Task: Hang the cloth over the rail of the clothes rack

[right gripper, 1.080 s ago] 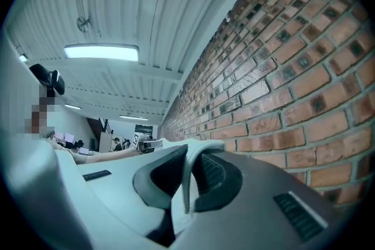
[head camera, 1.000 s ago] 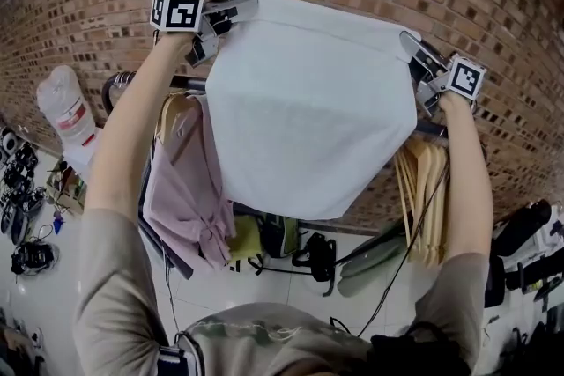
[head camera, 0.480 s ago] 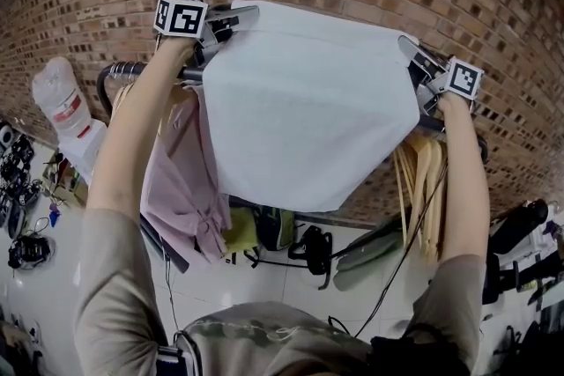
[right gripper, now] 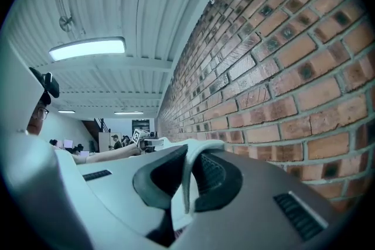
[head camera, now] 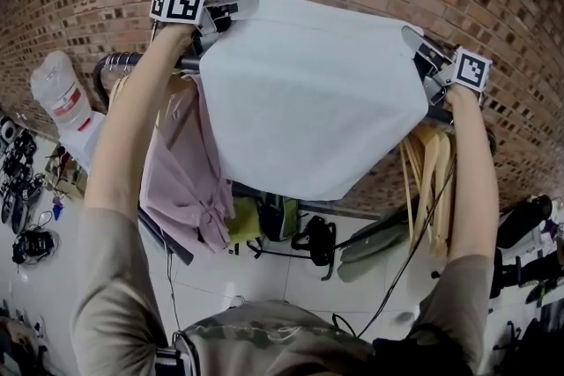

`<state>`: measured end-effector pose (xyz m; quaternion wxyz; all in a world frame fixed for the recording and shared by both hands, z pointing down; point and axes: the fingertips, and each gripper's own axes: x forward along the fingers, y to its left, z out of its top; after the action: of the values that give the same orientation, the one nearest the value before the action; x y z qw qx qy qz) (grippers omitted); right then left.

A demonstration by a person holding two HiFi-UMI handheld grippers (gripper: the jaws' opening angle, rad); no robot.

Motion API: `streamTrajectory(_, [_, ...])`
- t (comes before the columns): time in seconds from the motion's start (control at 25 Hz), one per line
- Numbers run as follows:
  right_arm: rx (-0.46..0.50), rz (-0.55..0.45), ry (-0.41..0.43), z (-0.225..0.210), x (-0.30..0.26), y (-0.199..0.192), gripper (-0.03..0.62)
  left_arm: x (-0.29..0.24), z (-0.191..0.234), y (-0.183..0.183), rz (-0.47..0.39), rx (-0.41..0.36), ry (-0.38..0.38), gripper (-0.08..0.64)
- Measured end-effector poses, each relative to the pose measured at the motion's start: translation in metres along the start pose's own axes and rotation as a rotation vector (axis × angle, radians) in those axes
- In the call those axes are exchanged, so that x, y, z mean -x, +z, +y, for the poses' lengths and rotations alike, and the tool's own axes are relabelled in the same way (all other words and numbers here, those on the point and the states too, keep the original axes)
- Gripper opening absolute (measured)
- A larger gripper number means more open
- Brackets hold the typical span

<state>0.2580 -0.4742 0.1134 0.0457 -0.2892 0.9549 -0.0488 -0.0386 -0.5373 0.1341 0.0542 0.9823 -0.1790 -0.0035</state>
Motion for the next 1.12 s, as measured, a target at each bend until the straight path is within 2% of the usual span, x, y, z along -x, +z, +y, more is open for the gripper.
streamTrajectory(0.12, [-0.010,0.001,0.004,0.001,0.000,0.000,0.020,-0.001,0.001,0.000,-0.005,0.033,-0.005,0.018])
streamTrajectory(0.28, [-0.016,-0.013,0.017,0.005,0.000,0.000,0.020,0.000,-0.004,0.000,-0.016,0.024,-0.025,0.019])
streamTrajectory(0.4, [-0.016,0.011,0.017,0.006,-0.002,-0.006,0.021,-0.002,-0.007,-0.006,0.009,0.020,-0.035,0.032])
streamTrajectory(0.64, [-0.056,0.040,0.002,0.001,-0.001,-0.012,0.025,-0.009,-0.014,-0.018,0.063,0.039,-0.061,0.131])
streamTrajectory(0.72, [-0.067,0.039,-0.013,-0.001,-0.001,-0.012,0.097,-0.008,-0.014,-0.019,0.067,0.043,-0.060,0.147])
streamTrajectory(0.84, [-0.062,0.051,-0.027,-0.002,-0.002,-0.013,0.113,-0.010,-0.019,-0.025,0.103,0.041,-0.086,0.147])
streamTrajectory(0.92, [-0.059,0.061,-0.040,-0.004,-0.003,-0.015,0.188,-0.011,-0.024,-0.031,0.129,0.046,-0.109,0.147])
streamTrajectory(1.12, [-0.060,0.075,-0.048,-0.005,-0.002,-0.017,0.192,-0.013,-0.026,-0.039,0.179,0.066,-0.117,0.147])
